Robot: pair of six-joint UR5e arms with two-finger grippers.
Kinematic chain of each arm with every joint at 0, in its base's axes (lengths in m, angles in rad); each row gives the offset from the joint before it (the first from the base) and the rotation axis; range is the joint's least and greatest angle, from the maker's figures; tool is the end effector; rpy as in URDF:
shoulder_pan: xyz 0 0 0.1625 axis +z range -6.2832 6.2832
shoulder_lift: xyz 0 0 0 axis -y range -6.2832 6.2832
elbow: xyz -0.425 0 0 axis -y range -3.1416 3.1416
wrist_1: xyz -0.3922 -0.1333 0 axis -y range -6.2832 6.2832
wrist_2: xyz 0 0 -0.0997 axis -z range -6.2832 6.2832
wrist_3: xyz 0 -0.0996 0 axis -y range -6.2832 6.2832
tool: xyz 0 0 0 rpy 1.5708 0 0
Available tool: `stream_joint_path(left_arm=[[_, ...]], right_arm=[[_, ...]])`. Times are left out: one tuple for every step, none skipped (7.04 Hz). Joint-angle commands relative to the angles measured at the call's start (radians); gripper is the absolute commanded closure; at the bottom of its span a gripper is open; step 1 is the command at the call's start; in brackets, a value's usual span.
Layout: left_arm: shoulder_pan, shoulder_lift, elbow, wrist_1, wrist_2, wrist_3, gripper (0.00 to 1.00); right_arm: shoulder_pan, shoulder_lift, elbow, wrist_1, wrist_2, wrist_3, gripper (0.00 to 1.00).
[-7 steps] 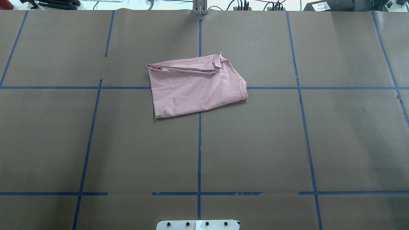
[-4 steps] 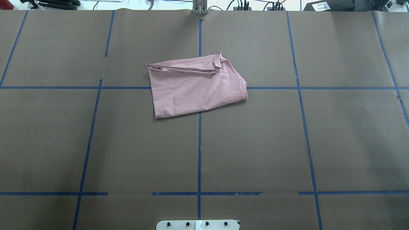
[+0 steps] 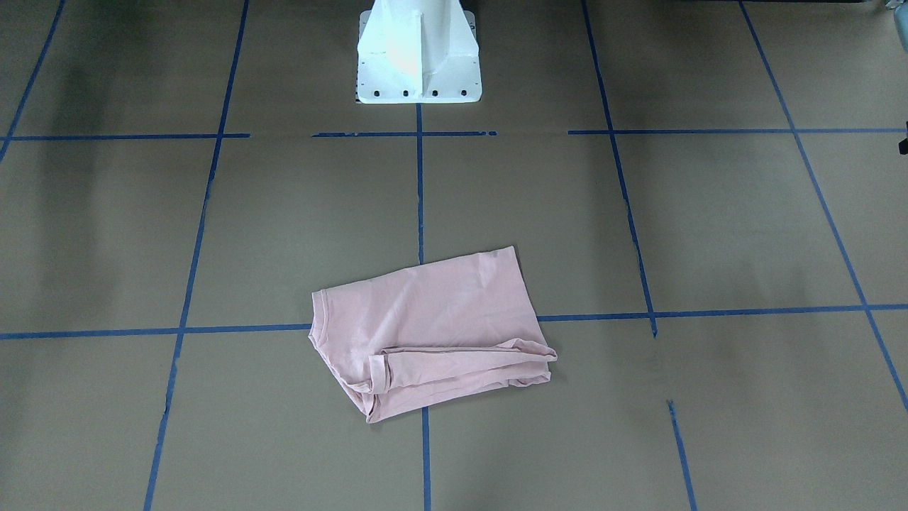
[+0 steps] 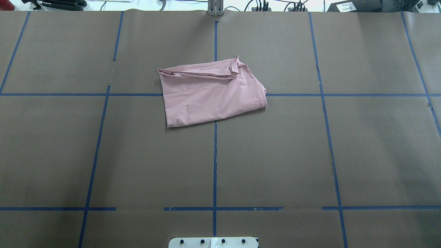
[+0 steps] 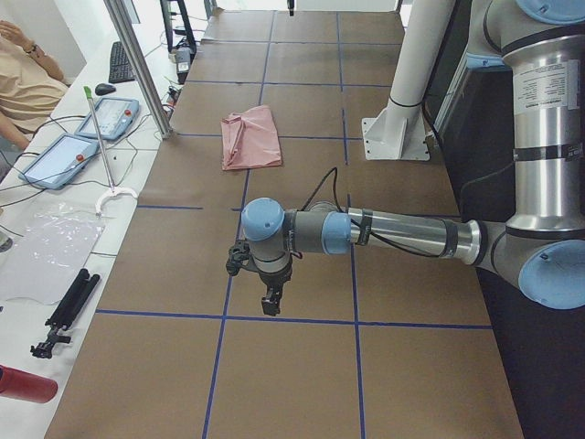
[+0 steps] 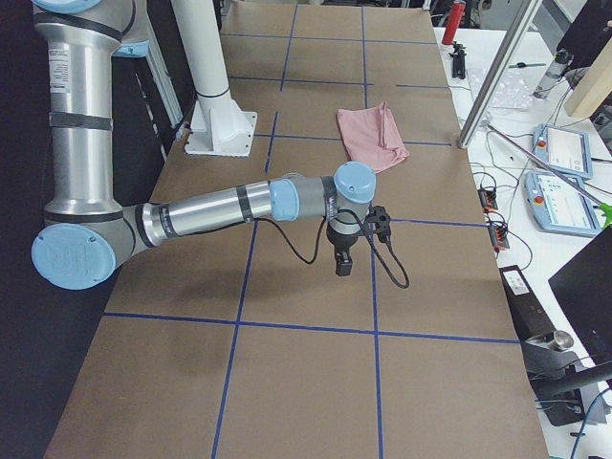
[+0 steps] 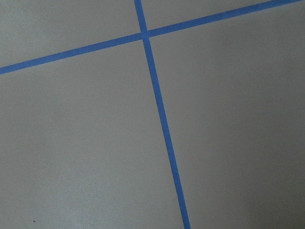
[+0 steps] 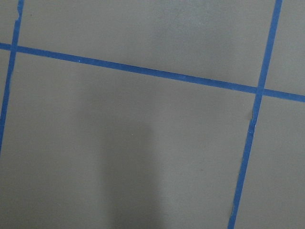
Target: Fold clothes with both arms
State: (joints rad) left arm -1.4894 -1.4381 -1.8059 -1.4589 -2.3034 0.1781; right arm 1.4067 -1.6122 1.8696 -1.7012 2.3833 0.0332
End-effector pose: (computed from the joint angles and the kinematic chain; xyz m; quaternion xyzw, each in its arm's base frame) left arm -0.0313 -0.4369 0.6187 0.0129 0.3580 0.1191 0.9260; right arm -0.0165 -0.4729 0.5426 0.0192 -0.3982 -0.0850 0.9132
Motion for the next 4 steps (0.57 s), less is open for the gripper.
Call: stream_joint_path(left_arm=[[0.0, 0.007, -0.012, 0.0, 0.007, 0.003, 0.0], [-0.002, 0.007, -0.012, -0.001, 0.001, 0.004, 0.0], [-0.002, 0.008, -0.012, -0.001, 0.001, 0.003, 0.0], [-0.005, 0.01, -0.012, -0.001, -0.004, 0.003, 0.0]], right_arm=[[0.0, -0.002, 0.006, 0.0, 0.002, 0.001, 0.0], [0.0, -0.005, 0.006, 0.0, 0.004, 0.001, 0.0], [0.0, -0.005, 0.006, 0.0, 0.002, 0.001, 0.0], [0.0, -0.005, 0.006, 0.0, 0.004, 0.002, 0.0]])
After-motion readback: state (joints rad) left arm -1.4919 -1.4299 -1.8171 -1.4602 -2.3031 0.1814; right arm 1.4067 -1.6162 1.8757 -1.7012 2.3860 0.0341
